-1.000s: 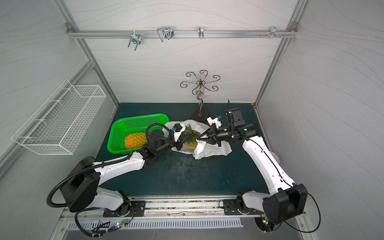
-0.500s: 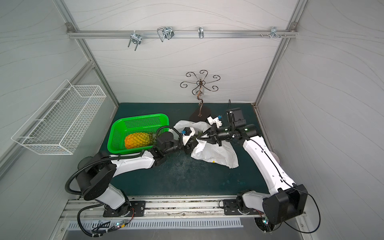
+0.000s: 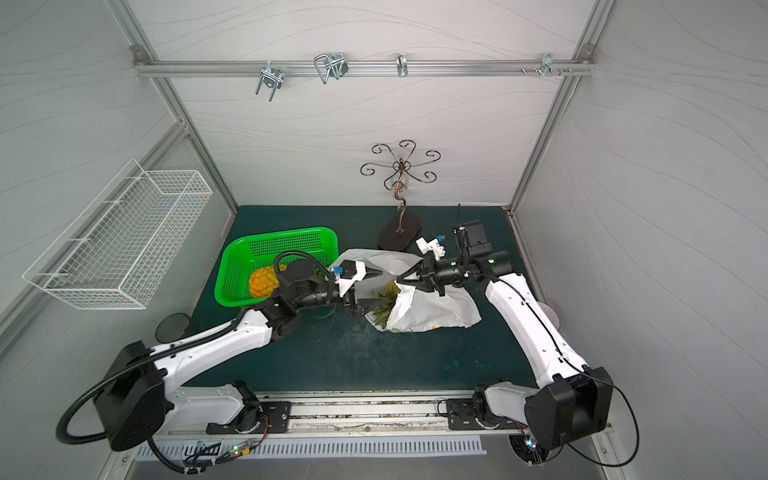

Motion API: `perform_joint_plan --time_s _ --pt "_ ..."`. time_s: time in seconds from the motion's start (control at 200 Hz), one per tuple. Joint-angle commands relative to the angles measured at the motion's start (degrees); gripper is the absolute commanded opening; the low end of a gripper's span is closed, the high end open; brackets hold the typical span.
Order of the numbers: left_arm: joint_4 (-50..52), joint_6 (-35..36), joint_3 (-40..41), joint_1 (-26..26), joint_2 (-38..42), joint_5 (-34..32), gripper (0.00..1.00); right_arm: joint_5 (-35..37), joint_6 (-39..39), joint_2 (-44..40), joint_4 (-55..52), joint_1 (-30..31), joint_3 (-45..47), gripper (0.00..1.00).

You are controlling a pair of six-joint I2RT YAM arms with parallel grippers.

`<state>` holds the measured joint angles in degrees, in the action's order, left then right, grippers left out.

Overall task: Place the pineapple into a plastic bag & tie a knot
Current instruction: Place the pineapple in the plastic bag.

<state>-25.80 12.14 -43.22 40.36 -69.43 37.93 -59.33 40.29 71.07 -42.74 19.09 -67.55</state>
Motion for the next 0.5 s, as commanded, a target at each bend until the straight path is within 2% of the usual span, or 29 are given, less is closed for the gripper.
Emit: perform_joint_plan --time_s 0.0,0.095,0.155,0.27,0.34,0.39,0.445,0.495 --pt "10.4 4.0 0.0 -0.6 6.6 4.1 0.76 0.2 -3.4 -1.2 -2.3 -0.3 2.1 0.00" --pt "14.3 2.3 1.5 -0.6 12.5 2.4 0.76 0.4 -4.4 -0.9 -2.7 -0.2 3.2 0.00" --pt "13.9 -1.3 3.0 -0.6 16.3 -2.8 0.75 0.4 -5.0 -0.9 -2.9 -0.3 3.5 0.00" --pt "16.5 -13.1 3.2 -0.8 22.1 -22.1 0.74 0.3 -5.4 -1.2 -3.4 -0.3 3.7 0.00" --pt "25.6 -21.6 -0.2 -0.8 23.4 -35.3 0.74 0.2 -5.4 -1.4 -3.5 -0.3 3.7 0.00" --pt "33.8 -27.1 -3.7 -0.8 23.3 -41.3 0.74 0.2 -5.4 -1.3 -3.5 -0.3 3.8 0.00" --pt "43.0 -31.7 -7.4 -1.0 22.7 -43.1 0.74 0.3 -5.4 -1.3 -3.6 -0.3 4.0 0.00" --pt "50.3 -33.6 -10.1 -1.1 21.9 -40.0 0.74 0.4 -5.5 -1.3 -3.8 -0.3 4.3 0.00"
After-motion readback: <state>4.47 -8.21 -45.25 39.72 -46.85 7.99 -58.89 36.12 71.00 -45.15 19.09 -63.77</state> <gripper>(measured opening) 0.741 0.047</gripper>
